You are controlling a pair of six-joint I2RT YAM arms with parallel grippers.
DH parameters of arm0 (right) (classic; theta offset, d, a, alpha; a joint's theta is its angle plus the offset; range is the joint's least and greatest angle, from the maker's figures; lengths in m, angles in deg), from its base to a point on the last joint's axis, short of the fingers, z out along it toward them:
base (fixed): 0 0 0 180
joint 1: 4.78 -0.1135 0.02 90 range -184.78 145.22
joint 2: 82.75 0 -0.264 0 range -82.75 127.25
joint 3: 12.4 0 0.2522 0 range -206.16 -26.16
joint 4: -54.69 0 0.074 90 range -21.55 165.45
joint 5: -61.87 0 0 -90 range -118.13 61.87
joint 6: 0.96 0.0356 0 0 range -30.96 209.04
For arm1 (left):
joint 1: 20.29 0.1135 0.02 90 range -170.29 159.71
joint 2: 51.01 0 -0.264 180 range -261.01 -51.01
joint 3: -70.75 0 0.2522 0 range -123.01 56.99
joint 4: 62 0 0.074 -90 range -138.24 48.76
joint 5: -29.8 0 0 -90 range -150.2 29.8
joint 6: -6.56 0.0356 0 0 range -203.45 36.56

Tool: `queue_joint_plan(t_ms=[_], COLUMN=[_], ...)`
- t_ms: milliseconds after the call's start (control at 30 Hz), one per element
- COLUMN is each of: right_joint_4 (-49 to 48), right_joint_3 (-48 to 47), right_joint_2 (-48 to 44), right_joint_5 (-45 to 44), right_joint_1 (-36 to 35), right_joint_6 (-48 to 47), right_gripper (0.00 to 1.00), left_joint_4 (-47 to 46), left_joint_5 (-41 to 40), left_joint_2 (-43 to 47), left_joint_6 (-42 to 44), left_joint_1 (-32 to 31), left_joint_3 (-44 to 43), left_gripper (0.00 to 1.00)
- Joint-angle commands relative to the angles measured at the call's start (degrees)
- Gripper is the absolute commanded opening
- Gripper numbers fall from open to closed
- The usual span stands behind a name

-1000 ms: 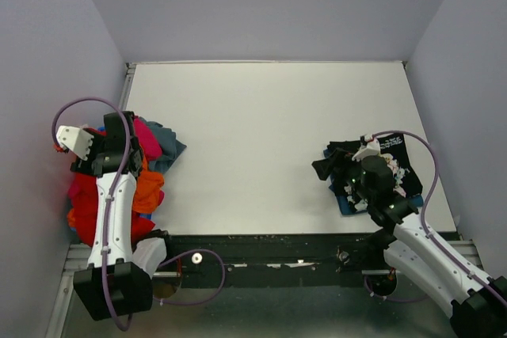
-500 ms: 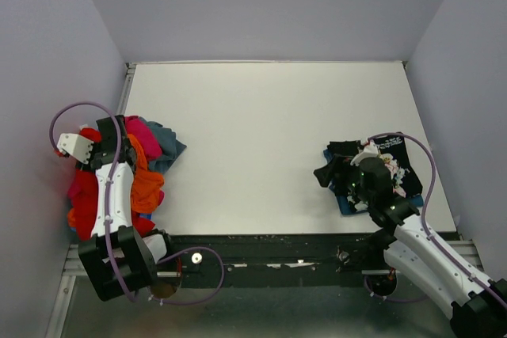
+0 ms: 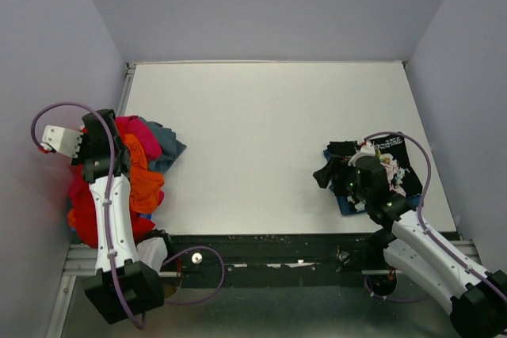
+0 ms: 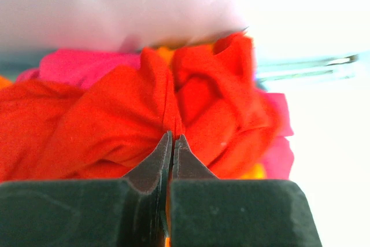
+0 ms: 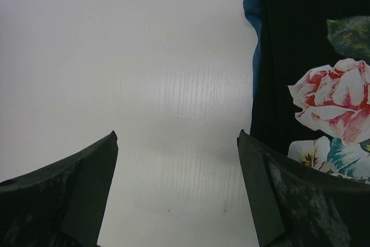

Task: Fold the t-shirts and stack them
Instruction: Grab crumpled tshirt from bin with the left arm, then move the tshirt to the center of the board

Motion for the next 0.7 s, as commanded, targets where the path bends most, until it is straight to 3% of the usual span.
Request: queue_joint_plan(t_ms=[0,167,400,533,667], right_joint_4=[-0.04,0.04,0.04,0.04,0.13], right_joint_3=[-0.27,0.96,2.11,2.54,2.63], right_joint_2=[-2.01,-5.44,-8.43,-9.49,-9.75], right_joint_5=[-1.58,-2.46,-2.20,-2.64,-3.16], right_joint_1=[-0.04,-0.04,-0.04,-0.04,-0.04], right_joint_6=[0.42,0.68,0.42,0.51,0.68], right_gripper=[0.91,0.91,0.91,0.91,0.91], left_joint_4=[-0.20,-6.69,-13.38,-12.96,-7.25], left_joint_5=[8.16,12.83,18.80,20.29,29.78], left_joint_2=[3.37,3.02,-8.57,-18.57,-33.15], left_joint_6=[3.85,5.17,8.59,14.65,18.35], left_joint_1=[-2.83,-11.08,-25.49,-37.00,-44.65], left_joint_3=[-9.07,-15.75,-33.05,-50.43,-72.48], left_gripper=[0.00,0.00,0.00,0.00,0.00])
